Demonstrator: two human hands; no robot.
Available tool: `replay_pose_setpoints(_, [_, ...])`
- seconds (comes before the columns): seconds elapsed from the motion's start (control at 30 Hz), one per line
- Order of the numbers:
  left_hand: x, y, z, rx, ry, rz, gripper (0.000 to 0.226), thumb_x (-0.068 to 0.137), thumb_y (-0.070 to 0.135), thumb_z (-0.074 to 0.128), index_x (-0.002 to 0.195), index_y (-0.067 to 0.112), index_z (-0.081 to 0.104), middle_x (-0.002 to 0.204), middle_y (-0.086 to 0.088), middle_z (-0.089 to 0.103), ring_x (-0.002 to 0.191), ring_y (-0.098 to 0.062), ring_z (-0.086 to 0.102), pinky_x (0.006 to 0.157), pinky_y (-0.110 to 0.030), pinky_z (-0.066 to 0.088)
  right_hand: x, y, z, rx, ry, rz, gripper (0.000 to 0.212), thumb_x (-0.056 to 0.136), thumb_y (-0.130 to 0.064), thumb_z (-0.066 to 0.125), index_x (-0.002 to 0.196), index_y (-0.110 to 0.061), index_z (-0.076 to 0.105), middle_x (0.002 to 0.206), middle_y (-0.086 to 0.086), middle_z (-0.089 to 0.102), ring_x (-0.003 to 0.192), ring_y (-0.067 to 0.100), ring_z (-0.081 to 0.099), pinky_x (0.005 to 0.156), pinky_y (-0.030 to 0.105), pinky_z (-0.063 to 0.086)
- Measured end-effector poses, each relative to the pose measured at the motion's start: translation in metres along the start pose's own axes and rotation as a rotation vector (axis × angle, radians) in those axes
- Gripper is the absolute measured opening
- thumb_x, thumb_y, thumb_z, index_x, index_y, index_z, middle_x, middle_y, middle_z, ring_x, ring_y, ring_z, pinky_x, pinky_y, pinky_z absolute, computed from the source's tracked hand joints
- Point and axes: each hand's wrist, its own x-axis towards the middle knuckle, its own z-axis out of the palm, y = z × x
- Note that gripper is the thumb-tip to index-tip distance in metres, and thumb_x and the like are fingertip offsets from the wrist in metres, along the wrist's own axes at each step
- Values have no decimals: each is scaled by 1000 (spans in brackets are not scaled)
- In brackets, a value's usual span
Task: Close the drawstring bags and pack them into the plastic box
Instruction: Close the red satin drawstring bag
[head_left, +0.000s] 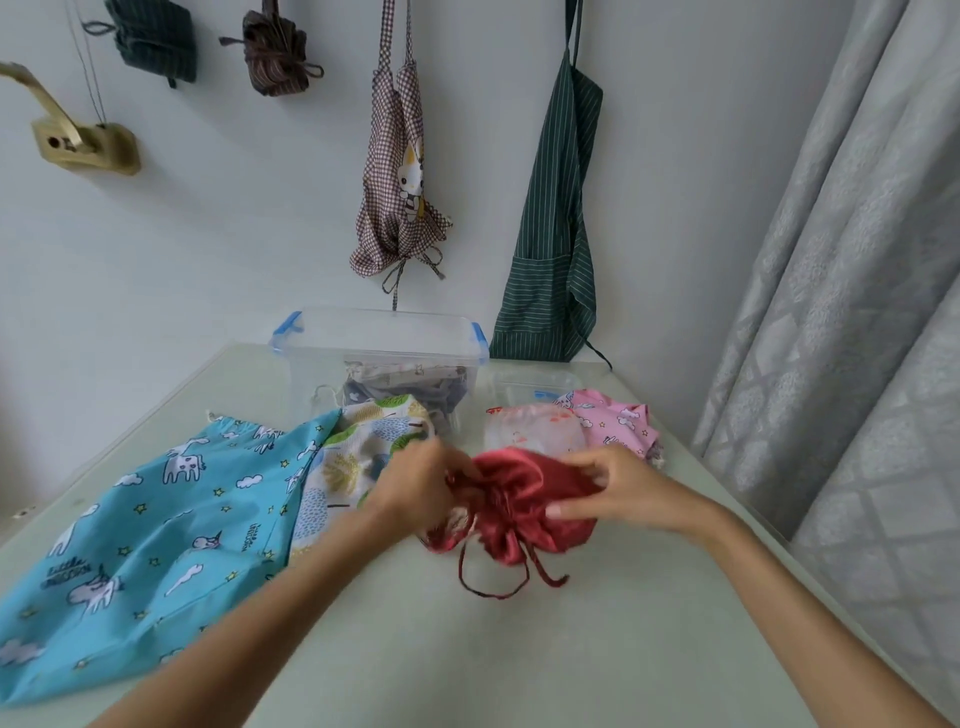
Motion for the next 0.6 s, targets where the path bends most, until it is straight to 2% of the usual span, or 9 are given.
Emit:
replay_pose_setpoints(0.07, [16,6,-31,-128,66,4,23,78,24,73,102,23,72,80,11,66,68,-6,59,72,-20,44,11,-22,-14,97,104,-51,40,72,-7,78,109,-17,68,104,2,73,96,14,69,85,21,54])
replay_pose_setpoints(0.13, [37,8,-67,-243,161,1,22,76,23,75,97,19,73,76,8,66,66,-10,60,70,-27,49,33,-44,-26,180,233,-121,39,71,-6,77,105,-22,67,99,-2,73,90,9,69,81,18,54])
replay_pose_setpoints(0.27, [86,-6,-132,-313,390,-67,30,74,25,78,99,9,74,83,-8,72,75,-22,65,82,-42,54,100,-82,-37,214,540,-265,32,74,2,73,104,-7,67,87,-6,68,71,-8,64,74,9,52])
replay_pose_setpoints(0.33, [103,-14,-156,-341,457,-108,33,72,23,80,101,9,73,82,-9,70,77,-24,65,85,-44,55,131,-94,-36,217,605,-309,30,75,1,73,103,-5,68,87,-4,68,72,-6,63,71,8,51])
replay_pose_setpoints(0.4, [120,-25,-172,-336,519,-132,37,69,25,82,102,11,73,80,-6,68,77,-22,63,84,-41,56,167,-97,-33,221,642,-327,27,75,-2,74,101,-5,69,88,1,70,77,4,65,75,14,54])
replay_pose_setpoints(0.47, [132,-38,-176,-304,585,-154,40,68,28,82,104,13,73,83,-4,67,76,-19,61,71,-30,54,197,-93,-29,229,682,-329,26,74,-4,75,100,-5,70,92,6,71,82,11,65,79,23,55])
replay_pose_setpoints(0.53, [140,-58,-170,-226,514,-165,40,73,23,79,110,12,70,93,-6,68,81,-17,58,62,-20,44,221,-79,-27,156,593,-243,34,75,-7,76,108,-8,67,102,8,70,92,15,63,84,26,52])
replay_pose_setpoints(0.6, [144,-81,-161,-137,166,-265,41,80,11,72,120,10,64,108,-9,65,90,-17,56,66,-18,45,234,-62,-25,-28,292,-45,55,77,-12,73,128,-13,55,120,8,62,111,19,58,93,27,47])
